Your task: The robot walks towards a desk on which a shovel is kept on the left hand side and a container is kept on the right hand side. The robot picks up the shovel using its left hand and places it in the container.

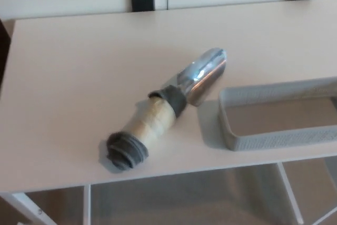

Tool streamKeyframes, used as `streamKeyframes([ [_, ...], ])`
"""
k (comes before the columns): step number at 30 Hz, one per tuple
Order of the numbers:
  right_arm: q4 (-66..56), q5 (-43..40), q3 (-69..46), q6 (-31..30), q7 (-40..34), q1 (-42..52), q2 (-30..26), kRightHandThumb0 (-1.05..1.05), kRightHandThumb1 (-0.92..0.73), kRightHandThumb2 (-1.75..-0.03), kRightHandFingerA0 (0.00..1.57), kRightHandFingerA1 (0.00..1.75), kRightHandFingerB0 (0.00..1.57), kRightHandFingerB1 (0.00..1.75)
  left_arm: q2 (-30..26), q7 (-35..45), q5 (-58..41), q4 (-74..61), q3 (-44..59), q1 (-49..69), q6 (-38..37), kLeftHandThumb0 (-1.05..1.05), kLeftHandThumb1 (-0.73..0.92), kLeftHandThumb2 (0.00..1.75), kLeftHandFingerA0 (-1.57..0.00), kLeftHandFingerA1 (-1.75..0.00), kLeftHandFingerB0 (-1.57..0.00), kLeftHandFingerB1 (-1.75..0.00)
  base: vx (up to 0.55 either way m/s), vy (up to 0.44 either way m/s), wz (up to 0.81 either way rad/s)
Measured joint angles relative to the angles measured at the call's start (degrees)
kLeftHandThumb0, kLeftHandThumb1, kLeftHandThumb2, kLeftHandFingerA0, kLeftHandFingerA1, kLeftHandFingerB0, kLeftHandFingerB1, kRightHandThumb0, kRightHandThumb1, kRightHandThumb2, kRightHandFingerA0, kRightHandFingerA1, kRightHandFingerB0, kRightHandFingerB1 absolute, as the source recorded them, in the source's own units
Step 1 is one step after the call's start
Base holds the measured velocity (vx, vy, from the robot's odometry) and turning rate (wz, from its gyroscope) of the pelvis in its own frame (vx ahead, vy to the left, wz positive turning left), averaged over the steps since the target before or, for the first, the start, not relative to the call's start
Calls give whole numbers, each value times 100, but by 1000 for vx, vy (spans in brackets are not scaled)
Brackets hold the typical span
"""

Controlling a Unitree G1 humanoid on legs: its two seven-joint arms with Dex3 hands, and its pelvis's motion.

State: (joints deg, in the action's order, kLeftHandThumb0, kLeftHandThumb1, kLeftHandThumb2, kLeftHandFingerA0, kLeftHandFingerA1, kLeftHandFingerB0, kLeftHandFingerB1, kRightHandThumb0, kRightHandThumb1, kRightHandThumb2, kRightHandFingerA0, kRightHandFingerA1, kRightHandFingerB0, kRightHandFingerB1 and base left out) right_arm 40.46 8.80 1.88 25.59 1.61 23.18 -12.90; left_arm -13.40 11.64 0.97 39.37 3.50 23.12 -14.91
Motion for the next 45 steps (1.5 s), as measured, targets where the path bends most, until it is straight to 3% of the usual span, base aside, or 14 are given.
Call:
streamKeyframes([
  [26,-345,-208,-152,-278,175,54,132,-25,-65,-58,44,46,42,45,-46,-180,252,-135,-258,-28,-54,-20,40,86,-34,-57,-13,-48,23,-30,3],
  [31,-357,-233,-186,-299,192,17,136,-24,-65,-58,44,47,41,45,-222,-77,360,-1020,-569,505,-179,-24,36,84,-35,-58,-13,-49,-2,-16,0],
  [32,-349,-233,-187,-299,194,-6,139,-24,-65,-59,43,48,40,45,-282,-44,379,-1191,-621,644,-220,-35,53,56,-44,-40,-24,-34,-16,-80,3],
  [39,-345,-232,-181,-333,202,-127,153,-27,-65,-59,43,49,41,47,-806,326,324,-2395,-730,1568,-538,-45,50,55,-41,-38,-25,-33,0,0,0],
  [40,-342,-232,-180,-334,203,-135,154,-27,-65,-59,44,48,41,46,-871,383,291,-2601,-728,1714,-561,-54,42,70,-33,-45,-19,-40,0,0,0],
  [45,-304,-231,-181,-334,207,-162,153,-26,-65,-59,44,48,42,46,-1230,671,63,-3613,-661,2402,-684,-63,41,73,-30,-45,-22,-41,0,0,0],
])
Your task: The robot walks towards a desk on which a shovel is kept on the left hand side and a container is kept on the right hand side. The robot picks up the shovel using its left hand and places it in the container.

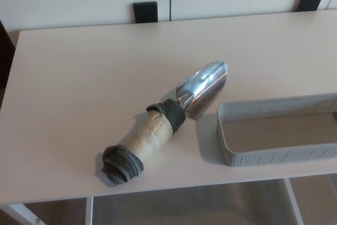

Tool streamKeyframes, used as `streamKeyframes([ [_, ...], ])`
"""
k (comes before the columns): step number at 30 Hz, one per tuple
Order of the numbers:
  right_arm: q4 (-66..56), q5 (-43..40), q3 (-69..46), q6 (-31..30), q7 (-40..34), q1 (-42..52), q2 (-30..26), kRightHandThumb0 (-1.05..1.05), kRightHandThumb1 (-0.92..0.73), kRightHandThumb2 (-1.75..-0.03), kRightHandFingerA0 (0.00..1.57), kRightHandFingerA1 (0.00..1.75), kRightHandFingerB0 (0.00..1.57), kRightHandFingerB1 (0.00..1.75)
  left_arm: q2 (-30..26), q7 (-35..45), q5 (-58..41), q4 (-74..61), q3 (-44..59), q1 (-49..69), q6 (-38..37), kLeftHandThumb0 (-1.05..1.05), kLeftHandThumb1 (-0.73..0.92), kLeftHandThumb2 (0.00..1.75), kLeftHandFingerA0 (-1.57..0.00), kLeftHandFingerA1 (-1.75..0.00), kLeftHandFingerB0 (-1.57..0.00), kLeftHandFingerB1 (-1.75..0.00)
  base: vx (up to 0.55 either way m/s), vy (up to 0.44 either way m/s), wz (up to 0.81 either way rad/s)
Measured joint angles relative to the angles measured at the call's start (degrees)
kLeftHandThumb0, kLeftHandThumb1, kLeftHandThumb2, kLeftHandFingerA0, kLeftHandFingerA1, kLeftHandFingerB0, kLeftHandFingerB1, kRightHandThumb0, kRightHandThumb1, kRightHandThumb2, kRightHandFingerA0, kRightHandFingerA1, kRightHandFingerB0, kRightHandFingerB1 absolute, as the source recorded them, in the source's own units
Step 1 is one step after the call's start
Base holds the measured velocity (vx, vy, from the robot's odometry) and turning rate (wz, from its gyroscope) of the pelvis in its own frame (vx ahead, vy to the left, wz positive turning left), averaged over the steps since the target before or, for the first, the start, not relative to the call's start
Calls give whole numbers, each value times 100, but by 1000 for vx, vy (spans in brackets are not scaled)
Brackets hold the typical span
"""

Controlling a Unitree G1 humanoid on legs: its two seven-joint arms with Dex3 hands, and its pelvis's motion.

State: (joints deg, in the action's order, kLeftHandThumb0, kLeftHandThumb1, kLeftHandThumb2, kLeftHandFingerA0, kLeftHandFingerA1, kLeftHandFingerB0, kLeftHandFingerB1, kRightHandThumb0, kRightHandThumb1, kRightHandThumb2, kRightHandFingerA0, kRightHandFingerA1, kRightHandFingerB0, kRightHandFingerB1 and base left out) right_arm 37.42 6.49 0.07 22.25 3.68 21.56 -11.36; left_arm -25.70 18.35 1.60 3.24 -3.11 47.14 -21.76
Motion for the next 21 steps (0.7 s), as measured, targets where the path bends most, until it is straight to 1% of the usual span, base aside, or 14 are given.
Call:
streamKeyframes([
  [4,22,1,3,0,0,-25,1,-26,-65,-59,43,47,40,45,-307,219,-235,-793,210,438,-29,-62,39,71,-30,-45,-21,-41,0,0,0],
  [8,30,3,6,-1,0,-55,1,-25,-65,-59,43,48,40,45,-562,431,-545,-1610,549,820,-29,-55,36,68,-33,-46,-26,-44,0,0,0],
  [9,31,3,6,-1,0,-65,1,-25,-65,-59,44,46,40,44,-610,479,-626,-1783,633,887,-30,-51,41,53,-38,-38,-32,-36,0,0,0],
  [10,32,3,7,-1,0,-79,1,-25,-65,-59,43,46,41,44,-642,516,-697,-1928,703,935,-30,-51,39,53,-40,-38,-35,-37,0,0,0],
  [11,33,4,8,-3,0,-97,2,-25,-65,-59,44,47,42,45,-679,567,-785,-2142,814,996,-30,-48,32,71,-41,-51,-30,-48,0,0,0],
  [12,32,4,8,-5,0,-107,2,-27,-65,-59,43,47,41,45,-699,591,-839,-2255,879,1021,-30,-44,37,51,-43,-39,-40,-42,0,0,0],
  [13,32,4,9,-6,0,-116,2,-27,-65,-59,42,48,41,46,-716,608,-890,-2370,946,1040,-30,-46,31,63,-39,-47,-37,-49,0,0,0],
  [15,31,4,10,-9,0,-147,2,-28,-65,-59,42,48,42,46,-767,651,-1066,-2753,1175,1058,-35,-45,32,64,-40,-48,-36,-49,0,0,0],
  [16,31,5,11,-11,0,-164,2,-29,-65,-59,42,47,42,45,-788,657,-1155,-2956,1292,1041,-40,-43,33,64,-37,-47,-32,-48,0,0,0],
  [17,31,6,14,-12,0,-174,2,-29,-65,-59,42,47,42,45,-802,656,-1206,-3074,1355,1017,-43,-43,33,64,-37,-47,-32,-48,0,0,0],
  [18,29,6,16,-14,0,-187,2,-28,-65,-59,42,50,42,46,-814,656,-1291,-3257,1454,977,-44,-44,36,65,-32,-46,-29,-47,0,0,0],
  [21,34,6,29,-18,0,-215,2,-28,-65,-59,42,52,42,48,-865,631,-1504,-3745,1729,705,-43,-48,37,67,-34,-47,-28,-47,0,0,0],
])
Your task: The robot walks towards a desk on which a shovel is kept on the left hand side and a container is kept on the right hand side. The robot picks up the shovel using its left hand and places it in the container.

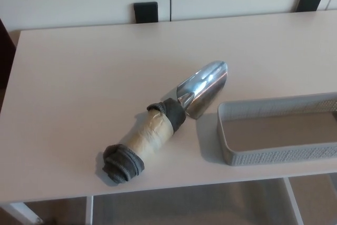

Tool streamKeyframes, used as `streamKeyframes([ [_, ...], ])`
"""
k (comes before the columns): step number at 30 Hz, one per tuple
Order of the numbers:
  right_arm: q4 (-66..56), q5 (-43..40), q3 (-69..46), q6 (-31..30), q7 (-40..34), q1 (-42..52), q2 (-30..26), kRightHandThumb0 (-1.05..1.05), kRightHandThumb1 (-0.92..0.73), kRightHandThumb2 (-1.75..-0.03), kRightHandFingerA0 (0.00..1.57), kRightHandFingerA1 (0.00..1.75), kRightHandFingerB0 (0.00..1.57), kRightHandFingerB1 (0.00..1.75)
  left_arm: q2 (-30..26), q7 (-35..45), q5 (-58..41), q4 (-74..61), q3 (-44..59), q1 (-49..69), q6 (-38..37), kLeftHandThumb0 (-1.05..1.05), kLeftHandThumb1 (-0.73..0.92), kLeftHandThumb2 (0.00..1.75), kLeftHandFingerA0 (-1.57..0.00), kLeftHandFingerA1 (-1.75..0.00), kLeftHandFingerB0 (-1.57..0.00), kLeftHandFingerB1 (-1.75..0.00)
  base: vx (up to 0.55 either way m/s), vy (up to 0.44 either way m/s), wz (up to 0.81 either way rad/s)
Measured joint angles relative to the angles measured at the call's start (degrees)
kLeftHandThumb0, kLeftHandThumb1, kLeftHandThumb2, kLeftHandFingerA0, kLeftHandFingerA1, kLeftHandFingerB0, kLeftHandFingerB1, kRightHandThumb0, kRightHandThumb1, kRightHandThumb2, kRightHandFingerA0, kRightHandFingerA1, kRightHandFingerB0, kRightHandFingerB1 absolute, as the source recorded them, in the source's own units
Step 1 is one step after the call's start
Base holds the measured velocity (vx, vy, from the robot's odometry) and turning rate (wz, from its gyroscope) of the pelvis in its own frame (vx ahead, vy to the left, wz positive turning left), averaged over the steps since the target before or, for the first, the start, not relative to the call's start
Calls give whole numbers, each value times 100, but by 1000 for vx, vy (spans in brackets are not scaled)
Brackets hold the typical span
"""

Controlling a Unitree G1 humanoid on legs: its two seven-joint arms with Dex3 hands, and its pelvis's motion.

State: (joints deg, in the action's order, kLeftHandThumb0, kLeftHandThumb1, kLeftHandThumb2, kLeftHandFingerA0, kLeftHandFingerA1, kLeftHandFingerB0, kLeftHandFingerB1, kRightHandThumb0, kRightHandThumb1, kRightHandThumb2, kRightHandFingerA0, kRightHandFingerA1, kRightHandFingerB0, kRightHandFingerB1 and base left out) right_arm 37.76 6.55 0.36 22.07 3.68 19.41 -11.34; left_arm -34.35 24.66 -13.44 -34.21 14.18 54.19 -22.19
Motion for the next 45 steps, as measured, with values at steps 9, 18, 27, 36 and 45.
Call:
streamKeyframes([
  [9,6,3,61,-24,0,-110,0,-27,-64,-59,45,51,42,47,-139,-242,-151,-675,213,-2027,153,-58,38,72,-41,-46,-33,-42,0,0,0],
  [18,-5,6,89,-52,0,-227,0,-28,-66,-59,41,46,41,44,14,-333,155,-376,-295,-4261,527,-67,40,73,-28,-45,-21,-38,0,0,0],
  [27,-30,11,108,-103,0,-265,0,-29,-66,-59,44,47,43,44,495,-418,851,563,-1308,-6165,1119,-32,26,85,-1,-48,0,-46,0,0,0],
  [36,-48,16,117,-135,0,-313,0,-28,-66,-60,42,47,41,45,1274,-651,1628,1704,-2369,-7111,1717,-66,41,79,-2,-23,-8,-23,0,0,0],
  [45,-66,24,131,-154,0,-302,0,-28,-65,-59,41,48,42,45,2063,-945,2289,2339,-3151,-7193,2374,-67,43,78,-2,-17,-7,-19,0,0,0],
])
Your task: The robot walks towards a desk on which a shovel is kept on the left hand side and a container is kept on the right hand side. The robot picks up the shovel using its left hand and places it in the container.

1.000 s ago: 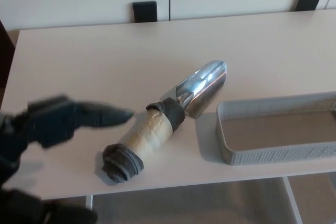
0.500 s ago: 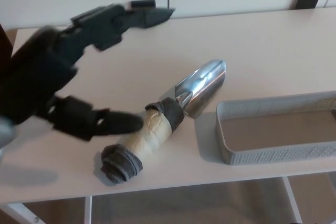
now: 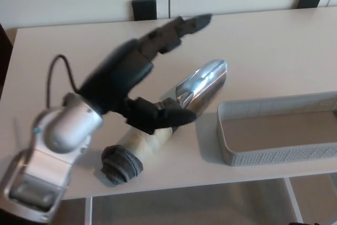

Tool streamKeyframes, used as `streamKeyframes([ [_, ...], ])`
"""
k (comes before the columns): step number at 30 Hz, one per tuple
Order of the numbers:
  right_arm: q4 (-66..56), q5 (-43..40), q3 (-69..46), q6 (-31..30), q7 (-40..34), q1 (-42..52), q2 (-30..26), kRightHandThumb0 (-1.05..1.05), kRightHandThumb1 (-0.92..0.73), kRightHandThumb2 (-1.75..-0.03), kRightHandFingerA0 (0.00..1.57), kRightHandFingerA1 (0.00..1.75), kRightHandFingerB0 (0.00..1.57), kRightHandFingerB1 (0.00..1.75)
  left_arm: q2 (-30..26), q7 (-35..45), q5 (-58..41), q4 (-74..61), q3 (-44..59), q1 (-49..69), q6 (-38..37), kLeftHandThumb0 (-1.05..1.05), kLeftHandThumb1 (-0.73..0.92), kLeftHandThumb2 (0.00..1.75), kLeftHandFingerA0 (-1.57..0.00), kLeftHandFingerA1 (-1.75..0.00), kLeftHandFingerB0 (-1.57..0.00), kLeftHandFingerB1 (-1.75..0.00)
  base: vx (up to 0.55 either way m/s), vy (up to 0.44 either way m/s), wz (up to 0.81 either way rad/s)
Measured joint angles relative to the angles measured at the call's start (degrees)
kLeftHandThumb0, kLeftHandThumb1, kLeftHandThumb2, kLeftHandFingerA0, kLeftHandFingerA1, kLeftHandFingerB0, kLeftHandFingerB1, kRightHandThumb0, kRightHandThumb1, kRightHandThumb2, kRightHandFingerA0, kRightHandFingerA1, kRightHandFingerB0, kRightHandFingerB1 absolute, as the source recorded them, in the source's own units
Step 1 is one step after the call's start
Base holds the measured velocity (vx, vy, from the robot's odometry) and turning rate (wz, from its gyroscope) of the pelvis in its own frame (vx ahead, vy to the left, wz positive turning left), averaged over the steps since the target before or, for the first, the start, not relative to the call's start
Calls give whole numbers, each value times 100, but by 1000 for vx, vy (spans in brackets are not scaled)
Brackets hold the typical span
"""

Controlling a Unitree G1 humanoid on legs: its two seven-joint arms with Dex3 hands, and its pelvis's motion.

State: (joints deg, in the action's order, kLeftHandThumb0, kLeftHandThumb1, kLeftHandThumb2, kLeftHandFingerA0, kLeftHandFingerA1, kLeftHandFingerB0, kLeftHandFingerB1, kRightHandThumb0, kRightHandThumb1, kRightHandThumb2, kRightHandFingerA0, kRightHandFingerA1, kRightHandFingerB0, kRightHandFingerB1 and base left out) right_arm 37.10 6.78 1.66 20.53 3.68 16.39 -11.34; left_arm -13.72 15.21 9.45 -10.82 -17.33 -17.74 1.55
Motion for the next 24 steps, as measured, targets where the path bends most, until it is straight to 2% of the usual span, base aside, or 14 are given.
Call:
streamKeyframes([
  [2,-6,2,3,-6,0,4,0,-29,-65,-59,42,47,42,44,130,-66,141,38,-131,35,136,-65,42,78,-2,-24,-7,-21,0,0,0],
  [3,-12,3,4,-9,0,8,0,-30,-66,-59,42,47,42,44,177,-95,196,47,-184,57,191,-63,50,56,-5,-26,-5,-24,0,0,0],
  [4,-26,4,5,-17,0,14,0,-29,-66,-59,41,47,42,44,246,-144,292,51,-255,106,270,-66,42,75,-6,-30,-7,-21,0,0,0],
  [7,-59,10,10,-31,0,36,0,-28,-65,-59,42,47,43,45,380,-289,567,62,-445,267,487,-65,42,75,-5,-22,-6,-19,0,0,0],
  [10,-75,11,11,-43,0,44,0,-29,-66,-59,42,49,42,45,461,-424,822,69,-559,384,673,-64,41,79,-3,-21,-8,-23,0,0,0],
  [12,-83,14,13,-54,0,44,0,-29,-66,-59,42,48,42,44,495,-514,992,69,-623,442,795,-63,41,78,-4,-27,-7,-27,0,0,0],
  [13,-86,15,14,-58,0,42,0,-30,-66,-59,42,47,42,44,508,-564,1075,69,-650,465,850,-66,46,60,-8,-24,-9,-22,0,0,0],
  [14,-91,16,16,-62,0,41,0,-30,-66,-59,42,47,42,44,521,-615,1167,69,-674,492,904,-67,46,60,-8,-24,-9,-21,0,0,0],
  [15,-95,17,17,-65,0,42,0,-31,-66,-59,42,47,42,44,529,-656,1241,68,-692,512,950,-62,41,79,0,-29,-10,-27,0,0,0],
  [16,-104,19,18,-70,0,48,0,-30,-66,-59,42,48,42,45,538,-702,1327,64,-711,541,999,-68,46,63,-8,-26,-10,-20,0,0,0],
  [17,-110,20,19,-75,0,57,0,-29,-66,-59,42,47,42,44,549,-750,1422,63,-731,569,1045,-63,50,56,-8,-27,-7,-24,0,0,0],
  [18,-113,23,22,-78,-1,64,0,-29,-66,-59,41,48,42,45,563,-802,1514,62,-750,601,1093,-65,50,57,-7,-27,-8,-23,0,0,0],
  [19,-118,26,23,-80,-1,74,0,-30,-65,-59,42,49,42,46,573,-853,1606,61,-768,635,1144,-67,43,78,-4,-27,-8,-23,0,0,0],
  [24,-118,42,24,-81,-1,101,0,-29,-65,-59,42,48,43,46,581,-1066,2024,59,-835,755,1374,-67,43,80,-3,-22,-6,-19,0,0,0],
])
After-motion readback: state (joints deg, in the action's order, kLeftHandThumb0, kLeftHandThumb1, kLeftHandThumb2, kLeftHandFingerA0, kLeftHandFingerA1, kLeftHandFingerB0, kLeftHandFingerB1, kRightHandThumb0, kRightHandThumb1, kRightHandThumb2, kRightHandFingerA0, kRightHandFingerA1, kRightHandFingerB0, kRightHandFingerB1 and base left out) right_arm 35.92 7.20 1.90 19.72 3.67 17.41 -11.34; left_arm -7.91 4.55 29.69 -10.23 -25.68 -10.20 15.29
